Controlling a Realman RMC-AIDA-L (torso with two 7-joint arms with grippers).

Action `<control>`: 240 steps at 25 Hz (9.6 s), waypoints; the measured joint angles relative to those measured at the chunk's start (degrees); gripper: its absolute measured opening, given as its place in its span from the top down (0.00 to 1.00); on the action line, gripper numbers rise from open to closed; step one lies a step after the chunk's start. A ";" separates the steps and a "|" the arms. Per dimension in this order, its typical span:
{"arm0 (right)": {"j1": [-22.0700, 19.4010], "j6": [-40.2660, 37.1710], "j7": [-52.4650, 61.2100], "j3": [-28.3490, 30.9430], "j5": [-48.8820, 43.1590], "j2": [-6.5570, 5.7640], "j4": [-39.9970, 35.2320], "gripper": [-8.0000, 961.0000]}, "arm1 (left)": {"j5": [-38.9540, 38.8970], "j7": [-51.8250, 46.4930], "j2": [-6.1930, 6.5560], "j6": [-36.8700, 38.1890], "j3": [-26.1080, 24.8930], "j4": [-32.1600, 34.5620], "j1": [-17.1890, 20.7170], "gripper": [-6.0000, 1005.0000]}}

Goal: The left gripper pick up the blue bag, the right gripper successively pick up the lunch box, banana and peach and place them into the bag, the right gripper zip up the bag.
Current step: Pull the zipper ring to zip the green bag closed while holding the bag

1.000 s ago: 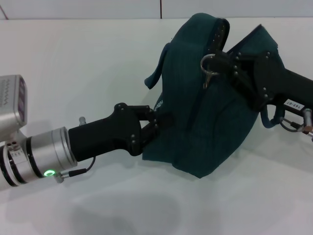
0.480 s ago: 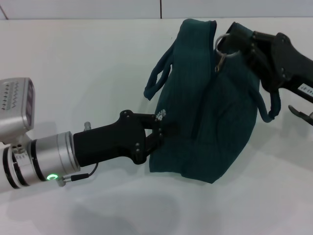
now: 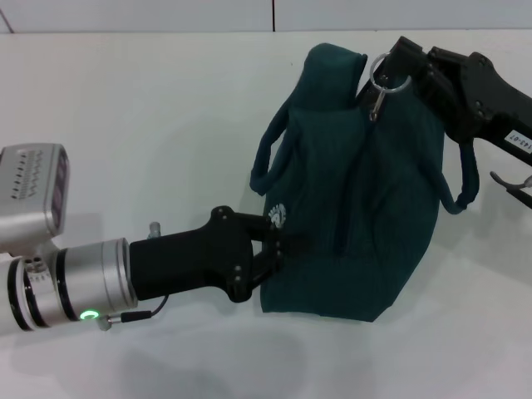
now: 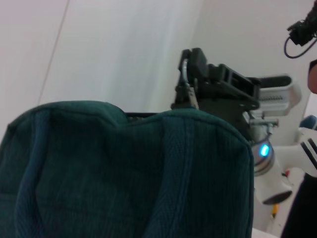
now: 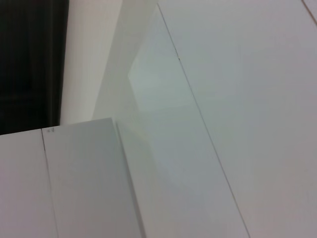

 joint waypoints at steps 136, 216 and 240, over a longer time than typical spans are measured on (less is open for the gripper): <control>2.33 3.18 7.45 -2.80 1.98 -0.47 -0.50 0.99 | -11.07 1.16 0.17 9.91 7.25 0.31 0.00 0.95; 24.78 -6.37 72.66 -2.24 -45.17 -18.11 -11.52 0.15 | -12.28 1.08 0.26 10.44 6.83 0.93 -0.06 0.94; 27.78 -9.13 72.65 -2.16 -48.91 -16.75 -11.38 0.15 | -15.34 1.29 0.35 10.40 6.70 1.02 -0.10 0.94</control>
